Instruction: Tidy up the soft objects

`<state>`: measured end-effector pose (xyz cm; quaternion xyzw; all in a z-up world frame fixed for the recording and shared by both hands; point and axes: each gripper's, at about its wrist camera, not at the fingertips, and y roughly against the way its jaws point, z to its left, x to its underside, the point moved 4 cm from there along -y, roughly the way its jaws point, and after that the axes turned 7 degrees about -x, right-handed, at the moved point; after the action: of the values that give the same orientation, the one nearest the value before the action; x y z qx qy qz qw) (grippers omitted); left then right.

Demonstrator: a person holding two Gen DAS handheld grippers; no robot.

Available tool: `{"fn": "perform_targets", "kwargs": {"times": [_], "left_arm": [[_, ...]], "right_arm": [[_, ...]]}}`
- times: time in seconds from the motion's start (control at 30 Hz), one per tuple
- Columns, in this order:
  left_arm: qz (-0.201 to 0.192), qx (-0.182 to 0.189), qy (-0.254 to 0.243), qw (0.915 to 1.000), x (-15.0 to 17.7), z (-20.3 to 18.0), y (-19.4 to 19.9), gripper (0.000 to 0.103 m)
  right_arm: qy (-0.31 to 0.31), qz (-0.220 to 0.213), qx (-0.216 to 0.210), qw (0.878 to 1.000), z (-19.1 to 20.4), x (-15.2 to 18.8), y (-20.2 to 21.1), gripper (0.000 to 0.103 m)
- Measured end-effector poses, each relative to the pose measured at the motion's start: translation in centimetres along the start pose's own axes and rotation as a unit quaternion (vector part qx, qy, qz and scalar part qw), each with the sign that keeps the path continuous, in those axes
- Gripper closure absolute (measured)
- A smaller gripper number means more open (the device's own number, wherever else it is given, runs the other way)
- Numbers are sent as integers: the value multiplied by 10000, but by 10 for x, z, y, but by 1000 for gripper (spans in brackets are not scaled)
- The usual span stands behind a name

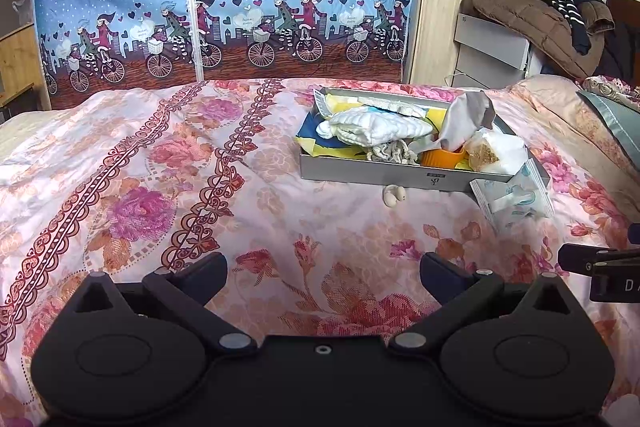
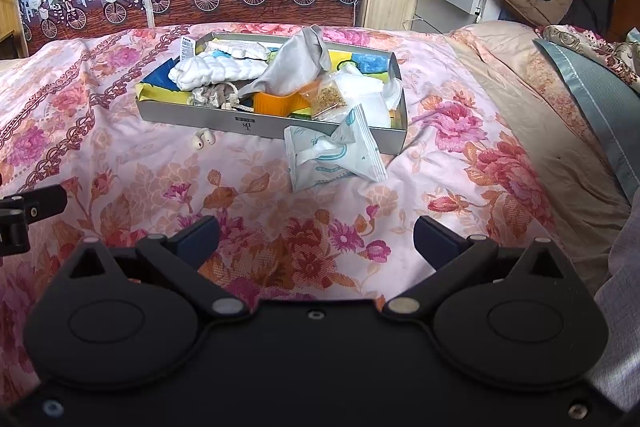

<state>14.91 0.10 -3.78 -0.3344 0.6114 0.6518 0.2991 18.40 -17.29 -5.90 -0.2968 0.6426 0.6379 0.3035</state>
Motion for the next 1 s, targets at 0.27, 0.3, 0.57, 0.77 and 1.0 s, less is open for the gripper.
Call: {"fn": "perform_targets", "kwargs": {"times": [0.27,0.3,0.57,0.77,1.0], "left_arm": [[12,1,-15,10000,2,-1,0,1],[12,2,-15,10000,2,-1,0,1],[18,2,-16,10000,2,-1,0,1],[22,1,-20,10000,2,-1,-1,1],[81,-39,-5,10000,7,-2,-1,1]], "right_arm": [[3,4,3,10000,1,0,0,0],[9,7,1,10000,1,1,0,0],[35,33,-1,10000,0,3,0,0],[45,46,0,10000,0,2,0,0],[94,110,-27,9999,-1,3,-1,0]]}}
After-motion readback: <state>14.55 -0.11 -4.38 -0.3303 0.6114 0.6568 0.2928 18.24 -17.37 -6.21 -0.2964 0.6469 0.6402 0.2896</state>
